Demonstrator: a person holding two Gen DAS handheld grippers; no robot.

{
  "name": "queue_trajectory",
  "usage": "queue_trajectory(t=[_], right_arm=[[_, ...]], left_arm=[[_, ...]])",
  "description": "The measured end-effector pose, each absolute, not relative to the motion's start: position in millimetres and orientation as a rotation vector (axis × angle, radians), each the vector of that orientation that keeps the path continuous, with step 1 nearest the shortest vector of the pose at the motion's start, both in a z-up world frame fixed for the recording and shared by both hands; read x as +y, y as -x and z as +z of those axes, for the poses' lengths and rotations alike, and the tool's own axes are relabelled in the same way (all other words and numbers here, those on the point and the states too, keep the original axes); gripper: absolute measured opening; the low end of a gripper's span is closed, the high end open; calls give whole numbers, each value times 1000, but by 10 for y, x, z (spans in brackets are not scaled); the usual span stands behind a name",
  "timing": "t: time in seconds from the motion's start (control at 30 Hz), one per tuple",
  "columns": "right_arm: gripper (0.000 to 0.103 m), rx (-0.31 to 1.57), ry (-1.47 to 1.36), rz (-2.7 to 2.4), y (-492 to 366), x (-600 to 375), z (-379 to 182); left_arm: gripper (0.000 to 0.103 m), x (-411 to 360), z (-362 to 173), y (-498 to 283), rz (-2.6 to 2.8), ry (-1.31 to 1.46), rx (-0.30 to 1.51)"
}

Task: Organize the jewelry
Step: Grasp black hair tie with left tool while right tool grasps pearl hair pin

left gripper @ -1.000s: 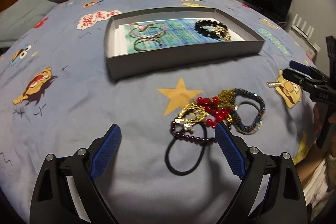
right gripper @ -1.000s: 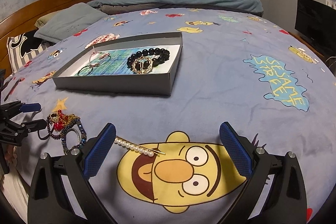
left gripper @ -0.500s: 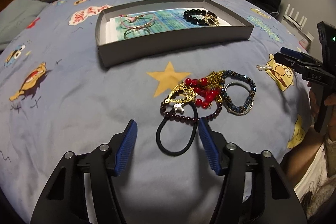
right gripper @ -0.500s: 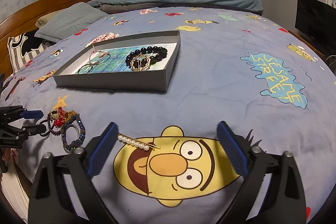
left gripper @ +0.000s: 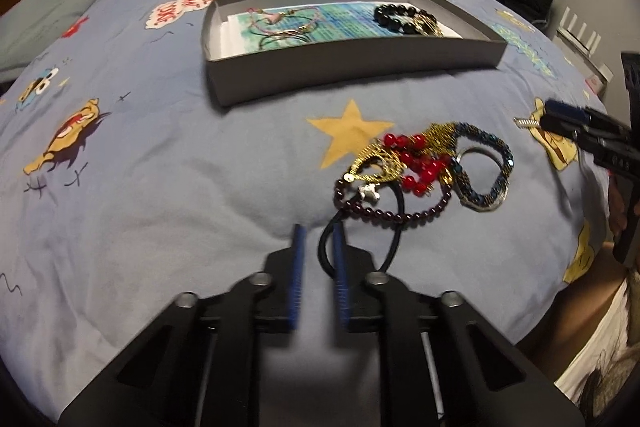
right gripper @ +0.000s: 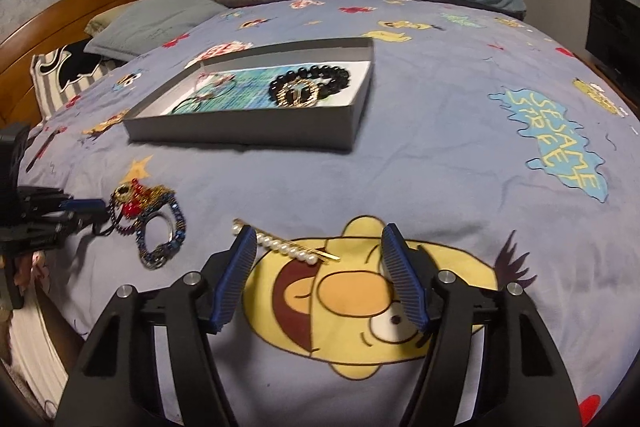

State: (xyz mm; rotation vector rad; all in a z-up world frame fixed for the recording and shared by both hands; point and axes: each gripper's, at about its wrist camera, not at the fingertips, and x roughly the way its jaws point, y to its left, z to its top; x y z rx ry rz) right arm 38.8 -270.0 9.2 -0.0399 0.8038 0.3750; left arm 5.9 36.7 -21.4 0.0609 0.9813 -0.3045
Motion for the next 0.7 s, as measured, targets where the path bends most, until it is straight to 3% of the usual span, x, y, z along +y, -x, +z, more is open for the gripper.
queue_trajectory(t=[0.17,0.37,0.6,0.7], right_arm=[[63,789,100,402,-346,-2566,82],[52,784,214,407,-368,-2378,-3],[6,793,206,401,-405,-2361,-22],[6,782,174,407,-418,-2386,15]], left_arm=[[5,376,-175,-55,-294,-59,956],[4,379,-114,-58,-269,-75,914],[4,377,-92,-54,-275,-79,899],[4,388,-63,-32,-273,-83,881]])
